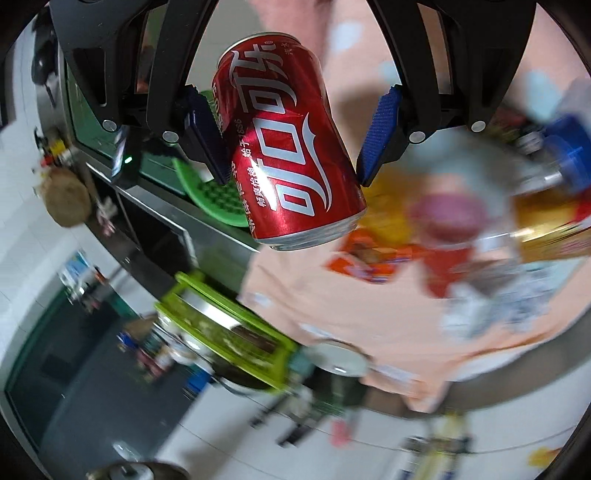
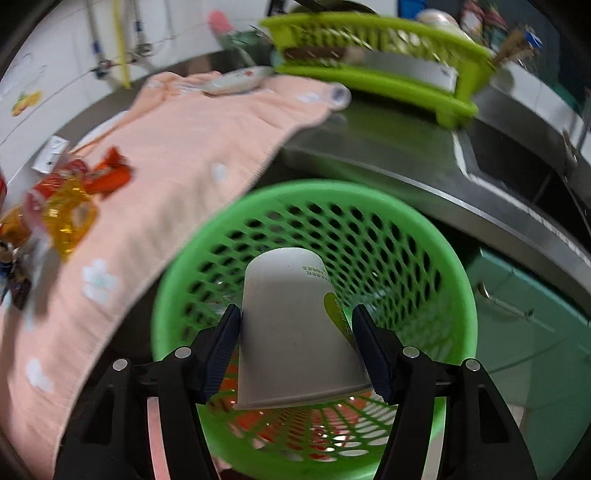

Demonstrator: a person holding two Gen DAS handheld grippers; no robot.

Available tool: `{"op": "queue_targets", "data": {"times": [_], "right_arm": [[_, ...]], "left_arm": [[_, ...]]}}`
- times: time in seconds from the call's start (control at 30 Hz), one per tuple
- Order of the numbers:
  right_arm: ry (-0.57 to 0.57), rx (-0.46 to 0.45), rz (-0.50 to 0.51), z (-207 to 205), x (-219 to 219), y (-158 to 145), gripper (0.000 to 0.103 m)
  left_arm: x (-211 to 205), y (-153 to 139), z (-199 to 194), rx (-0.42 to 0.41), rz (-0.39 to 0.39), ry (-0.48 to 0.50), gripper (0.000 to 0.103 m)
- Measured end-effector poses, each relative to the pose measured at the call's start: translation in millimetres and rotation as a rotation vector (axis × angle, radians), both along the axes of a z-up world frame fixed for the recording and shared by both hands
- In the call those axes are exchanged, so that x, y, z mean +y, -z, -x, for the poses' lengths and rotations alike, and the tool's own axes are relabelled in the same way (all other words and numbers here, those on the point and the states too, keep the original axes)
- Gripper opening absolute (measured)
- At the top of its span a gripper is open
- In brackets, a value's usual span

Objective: Collect trash
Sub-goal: 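Carry the red can and white cup to the green basket and release both, then move the left tool back to the pile and grasp the blue-silver can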

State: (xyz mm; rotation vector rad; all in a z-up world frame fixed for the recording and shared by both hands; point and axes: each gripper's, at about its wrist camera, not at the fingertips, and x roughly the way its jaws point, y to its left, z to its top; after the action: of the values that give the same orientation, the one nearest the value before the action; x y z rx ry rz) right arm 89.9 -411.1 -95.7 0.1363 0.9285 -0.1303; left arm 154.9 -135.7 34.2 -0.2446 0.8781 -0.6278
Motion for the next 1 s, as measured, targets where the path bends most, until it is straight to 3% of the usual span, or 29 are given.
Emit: {"op": "queue_targets", "data": {"times": [0.2,0.4,0.67,1.0], "right_arm": [[0.033,0.028,-0.008,2,-20,16,0.061],[0.034,0.029,-0.021,5,-30,22,0.061],[0.047,0.011,-0.016,17,-38,16,0.067],[0.034,-0.045,-0.001,29,-23,-10,0.077]], "left_arm": [[-102,26,-26,0.061,-0.014,0.132,0.069],[-155,66,-41,0.137,-0.060,0.184,0.068],[-179,99,-47,0.187,-0.099,0.219,0.066],[-168,93,-32,0.154,-0.118,0.228,0.068]]}}
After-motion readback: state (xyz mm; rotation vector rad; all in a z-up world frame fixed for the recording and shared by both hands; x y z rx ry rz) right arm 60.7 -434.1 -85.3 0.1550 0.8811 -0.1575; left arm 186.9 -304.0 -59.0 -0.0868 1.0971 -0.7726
